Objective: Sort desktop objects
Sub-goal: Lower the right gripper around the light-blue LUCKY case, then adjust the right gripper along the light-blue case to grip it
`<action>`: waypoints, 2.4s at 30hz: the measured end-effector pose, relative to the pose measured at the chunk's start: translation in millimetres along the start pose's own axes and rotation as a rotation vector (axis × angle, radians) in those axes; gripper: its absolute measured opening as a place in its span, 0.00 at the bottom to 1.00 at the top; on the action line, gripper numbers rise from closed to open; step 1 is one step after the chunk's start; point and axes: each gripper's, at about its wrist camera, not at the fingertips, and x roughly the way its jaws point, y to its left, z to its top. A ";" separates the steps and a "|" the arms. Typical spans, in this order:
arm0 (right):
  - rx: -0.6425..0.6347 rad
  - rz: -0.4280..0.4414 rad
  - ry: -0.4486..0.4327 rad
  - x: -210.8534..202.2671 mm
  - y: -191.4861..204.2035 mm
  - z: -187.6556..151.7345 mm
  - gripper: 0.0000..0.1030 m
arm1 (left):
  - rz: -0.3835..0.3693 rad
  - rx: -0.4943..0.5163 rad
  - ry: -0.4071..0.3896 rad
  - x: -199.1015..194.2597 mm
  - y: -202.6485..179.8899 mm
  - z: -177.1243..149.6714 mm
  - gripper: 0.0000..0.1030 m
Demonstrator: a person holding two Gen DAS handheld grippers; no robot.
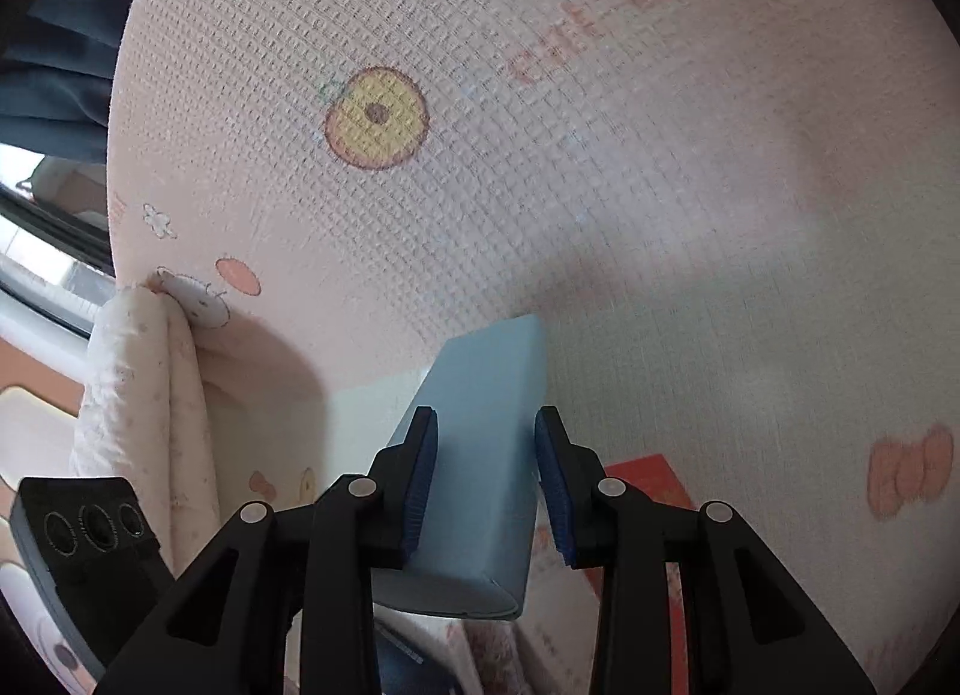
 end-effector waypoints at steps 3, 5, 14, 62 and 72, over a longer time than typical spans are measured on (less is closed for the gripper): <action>-0.013 -0.002 0.012 -13.5 -2.9 -11.2 0.30 | -0.007 -0.016 0.004 -8.1 -1.8 -6.9 0.32; -0.024 -0.010 0.021 -15.8 1.5 -19.4 0.30 | -0.008 -0.028 0.004 -13.0 -3.1 -12.0 0.32; -0.159 -0.019 0.086 -22.2 35.7 -69.9 0.28 | 0.012 -0.083 -0.028 -58.8 6.9 -50.2 0.32; -0.368 -0.248 0.149 -10.2 42.1 -132.7 0.13 | 0.200 -0.324 0.098 -42.0 93.1 -117.9 0.12; -0.389 -0.299 0.197 13.5 36.8 -143.9 0.13 | 0.231 -0.272 0.110 -37.5 91.8 -118.2 0.11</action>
